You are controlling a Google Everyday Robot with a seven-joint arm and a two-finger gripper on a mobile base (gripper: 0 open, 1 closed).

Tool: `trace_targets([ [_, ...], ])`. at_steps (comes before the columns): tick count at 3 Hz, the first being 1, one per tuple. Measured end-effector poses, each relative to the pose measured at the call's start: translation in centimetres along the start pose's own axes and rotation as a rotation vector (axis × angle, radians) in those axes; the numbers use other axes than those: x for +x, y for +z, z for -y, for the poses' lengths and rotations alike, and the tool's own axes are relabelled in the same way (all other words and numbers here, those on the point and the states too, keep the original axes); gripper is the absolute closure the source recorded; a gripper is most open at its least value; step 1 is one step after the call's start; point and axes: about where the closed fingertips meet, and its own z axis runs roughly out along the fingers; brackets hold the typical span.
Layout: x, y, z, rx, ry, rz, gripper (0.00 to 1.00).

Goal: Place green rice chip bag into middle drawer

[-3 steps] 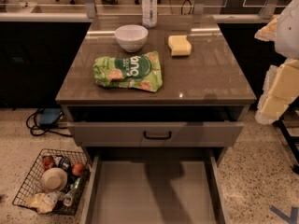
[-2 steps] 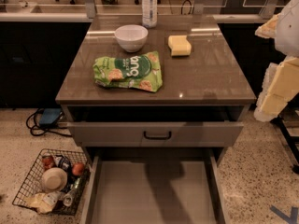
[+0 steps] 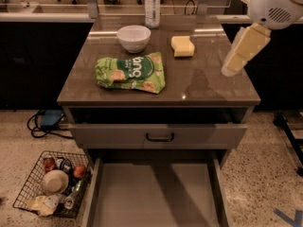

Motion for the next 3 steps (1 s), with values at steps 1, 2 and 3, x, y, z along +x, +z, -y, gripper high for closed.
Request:
trace_targets([
  [1,-4.0,3.7,3.2,0.02,-0.038,0.085,0.0],
  [2,-4.0,3.7,3.2,0.02,-0.038,0.085,0.0],
  [3,-5.0,4.3,3.2,0.033,-0.059,0.09,0.0],
])
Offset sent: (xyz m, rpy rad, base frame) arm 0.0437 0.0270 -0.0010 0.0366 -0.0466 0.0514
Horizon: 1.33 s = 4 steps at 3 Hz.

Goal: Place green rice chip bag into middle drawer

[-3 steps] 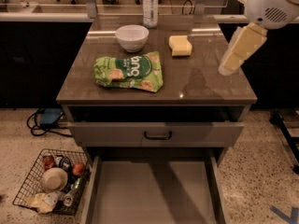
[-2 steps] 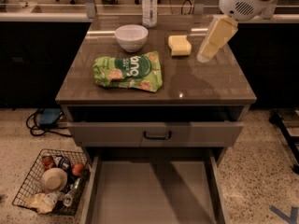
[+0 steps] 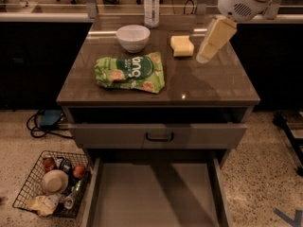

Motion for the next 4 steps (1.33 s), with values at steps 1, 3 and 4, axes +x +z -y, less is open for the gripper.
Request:
trace_targets([
  [1,-3.2,3.4,-0.2,-0.011,-0.073,-0.008,0.0],
  [3,-9.1,11.6,-2.1,-0.122,-0.188,-0.001,0.0],
  [4,-10.9,15.4,-3.5,-0.203,-0.165,0.058,0.0],
])
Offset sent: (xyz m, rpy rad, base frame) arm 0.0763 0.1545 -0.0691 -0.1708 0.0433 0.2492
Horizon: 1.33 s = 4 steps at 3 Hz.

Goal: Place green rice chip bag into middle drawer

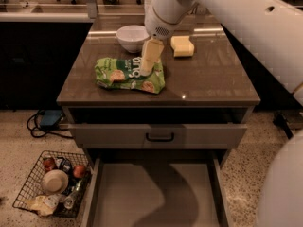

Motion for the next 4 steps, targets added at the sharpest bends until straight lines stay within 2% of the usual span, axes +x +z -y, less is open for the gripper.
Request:
trace_targets([
  [1,-1.5,3.2,-0.5,-0.075,0.036,0.069,0.0],
  [2,-2.1,4.6,-2.2,-0.152,0.08,0.09,0.0],
  [3,-1.7,5.8,-4.5,-0.223,0.124,0.09,0.0],
  [4,-1.2,7.9,-6.2,-0.278,0.165,0.12,0.15],
])
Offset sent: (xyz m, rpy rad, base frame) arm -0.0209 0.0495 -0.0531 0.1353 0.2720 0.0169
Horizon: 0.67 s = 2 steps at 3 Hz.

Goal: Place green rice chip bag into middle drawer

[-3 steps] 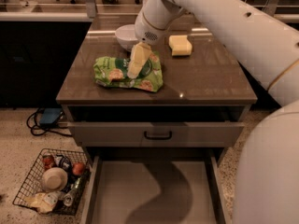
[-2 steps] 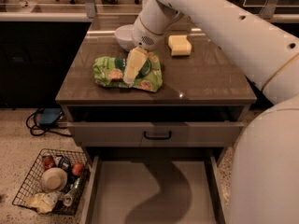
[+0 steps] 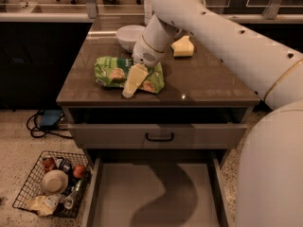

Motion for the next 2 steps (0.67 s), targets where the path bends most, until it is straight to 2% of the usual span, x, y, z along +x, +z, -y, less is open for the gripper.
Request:
trace_targets([
  [2,-0.02,0.51,-0.13,-0.009,-0.001,-0.001,0.62],
])
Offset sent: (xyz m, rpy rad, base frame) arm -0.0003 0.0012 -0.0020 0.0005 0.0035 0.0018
